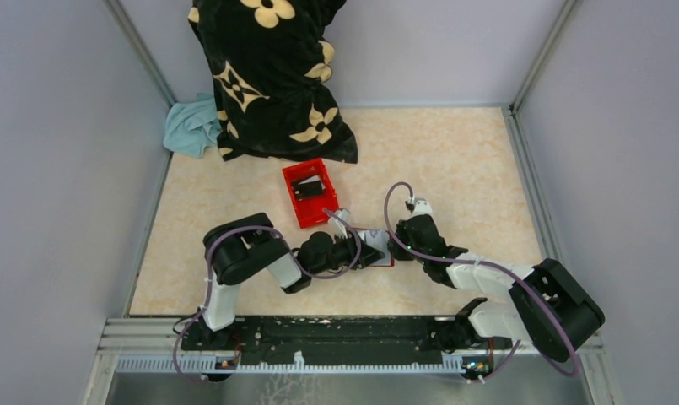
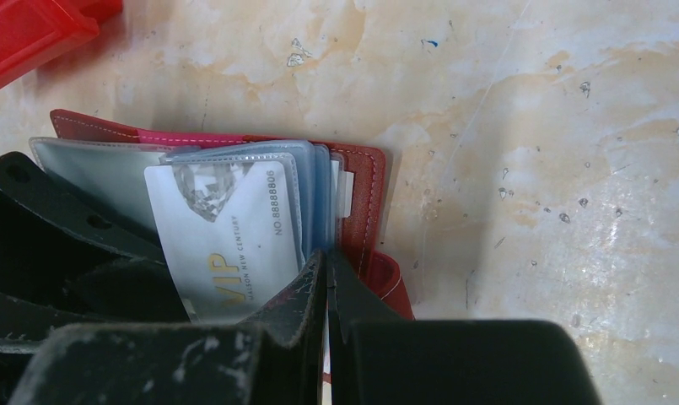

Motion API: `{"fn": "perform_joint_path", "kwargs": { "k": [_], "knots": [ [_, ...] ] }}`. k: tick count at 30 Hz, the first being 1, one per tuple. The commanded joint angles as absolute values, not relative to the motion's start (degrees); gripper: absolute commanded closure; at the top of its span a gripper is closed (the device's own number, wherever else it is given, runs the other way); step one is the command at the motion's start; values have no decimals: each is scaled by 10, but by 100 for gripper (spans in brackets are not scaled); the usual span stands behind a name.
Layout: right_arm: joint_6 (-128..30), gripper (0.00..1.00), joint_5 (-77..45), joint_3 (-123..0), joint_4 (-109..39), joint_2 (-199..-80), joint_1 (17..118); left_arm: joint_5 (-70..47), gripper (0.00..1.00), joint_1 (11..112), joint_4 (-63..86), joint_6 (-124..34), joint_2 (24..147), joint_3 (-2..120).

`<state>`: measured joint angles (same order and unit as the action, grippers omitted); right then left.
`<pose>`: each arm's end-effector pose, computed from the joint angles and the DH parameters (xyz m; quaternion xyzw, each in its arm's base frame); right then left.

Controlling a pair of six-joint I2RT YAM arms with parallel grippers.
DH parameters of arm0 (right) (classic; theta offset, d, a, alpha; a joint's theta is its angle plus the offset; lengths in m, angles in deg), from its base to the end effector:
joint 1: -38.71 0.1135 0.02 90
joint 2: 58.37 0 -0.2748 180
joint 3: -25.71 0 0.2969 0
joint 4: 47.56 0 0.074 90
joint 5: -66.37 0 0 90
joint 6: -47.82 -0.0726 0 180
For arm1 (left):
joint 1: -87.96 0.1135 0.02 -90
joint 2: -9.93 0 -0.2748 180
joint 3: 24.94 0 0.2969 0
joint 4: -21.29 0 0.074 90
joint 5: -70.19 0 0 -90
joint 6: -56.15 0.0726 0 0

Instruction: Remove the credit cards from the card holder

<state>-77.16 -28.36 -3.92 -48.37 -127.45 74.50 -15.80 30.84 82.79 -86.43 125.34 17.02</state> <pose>0.2188 0.1504 0.0901 0.0115 0.9006 0.2204 0.3745 0.1943 -0.3099 0.0468 0.0528 0.7749 -0.5302 0.3401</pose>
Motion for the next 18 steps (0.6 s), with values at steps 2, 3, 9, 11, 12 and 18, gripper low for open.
{"fn": "perform_joint_path", "kwargs": {
  "k": [2,3,9,11,12,18],
  "knots": [
    [-767,100,-277,-36,-504,-1286,739,-171,59,309,777,-808,1247,179],
    [-767,100,-275,-37,-505,-1289,739,-171,60,309,773,-806,1247,183],
    [-766,100,-271,-34,-513,-1294,739,-173,63,309,738,-796,1250,207],
    [-766,100,-269,-31,-516,-1295,739,-173,62,309,734,-791,1249,211],
    [-767,100,-268,-30,-517,-1296,739,-172,62,309,733,-789,1248,213],
    [-766,100,-269,-29,-521,-1302,739,-163,62,309,735,-790,1254,221]
  ]
}}
